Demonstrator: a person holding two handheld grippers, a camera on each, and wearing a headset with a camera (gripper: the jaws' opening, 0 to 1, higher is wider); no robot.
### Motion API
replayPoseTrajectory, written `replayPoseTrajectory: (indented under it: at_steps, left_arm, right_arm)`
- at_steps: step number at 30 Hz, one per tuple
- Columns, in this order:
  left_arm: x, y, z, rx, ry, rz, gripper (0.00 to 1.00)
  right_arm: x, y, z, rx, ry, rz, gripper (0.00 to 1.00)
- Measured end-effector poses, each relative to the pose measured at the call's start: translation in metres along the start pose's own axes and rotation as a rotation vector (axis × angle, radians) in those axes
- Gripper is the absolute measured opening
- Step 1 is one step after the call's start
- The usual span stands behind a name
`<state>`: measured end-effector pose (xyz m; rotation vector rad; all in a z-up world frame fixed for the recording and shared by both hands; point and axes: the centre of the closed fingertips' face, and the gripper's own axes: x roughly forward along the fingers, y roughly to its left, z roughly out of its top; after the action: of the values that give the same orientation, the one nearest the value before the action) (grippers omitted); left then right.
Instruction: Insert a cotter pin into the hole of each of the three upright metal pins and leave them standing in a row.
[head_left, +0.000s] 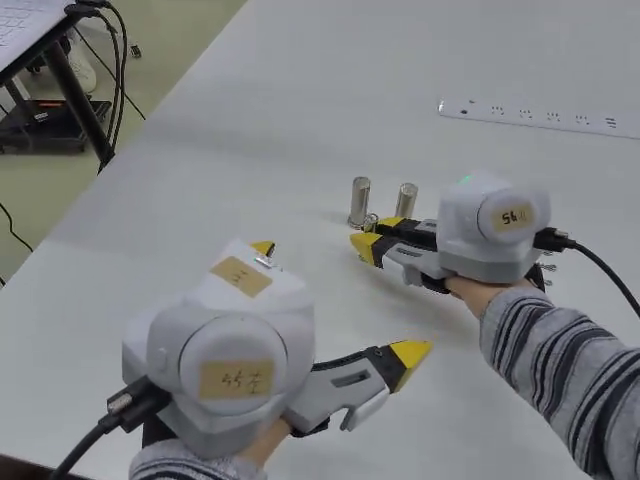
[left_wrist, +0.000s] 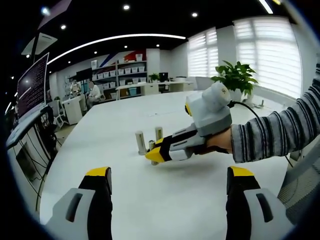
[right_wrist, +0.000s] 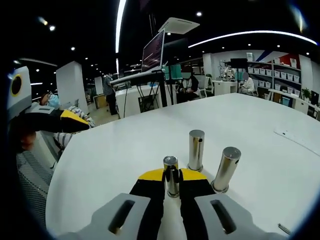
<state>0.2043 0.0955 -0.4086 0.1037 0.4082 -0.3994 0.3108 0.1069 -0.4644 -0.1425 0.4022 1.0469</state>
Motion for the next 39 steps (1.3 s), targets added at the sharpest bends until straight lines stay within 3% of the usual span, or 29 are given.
replayPoseTrajectory:
  at_steps: [12,28,39]
  left_arm:
    - [-0.001,-0.002,0.002,0.006,-0.008,-0.006,0.94]
    - [-0.001,-0.007,0.007,0.024,-0.025,-0.028,0.93]
    - [0.000,-0.011,0.009,0.019,-0.039,-0.046,0.92]
  right_arm:
    - [-0.011,0.004,-0.001,-0.063,0.016,-0.006,0.04]
    - [-0.054,0.002,-0.015,-0.090,0.043,-0.043,0.04]
    - [-0.074,0.006,-0.028,-0.092,0.066,-0.057,0.04]
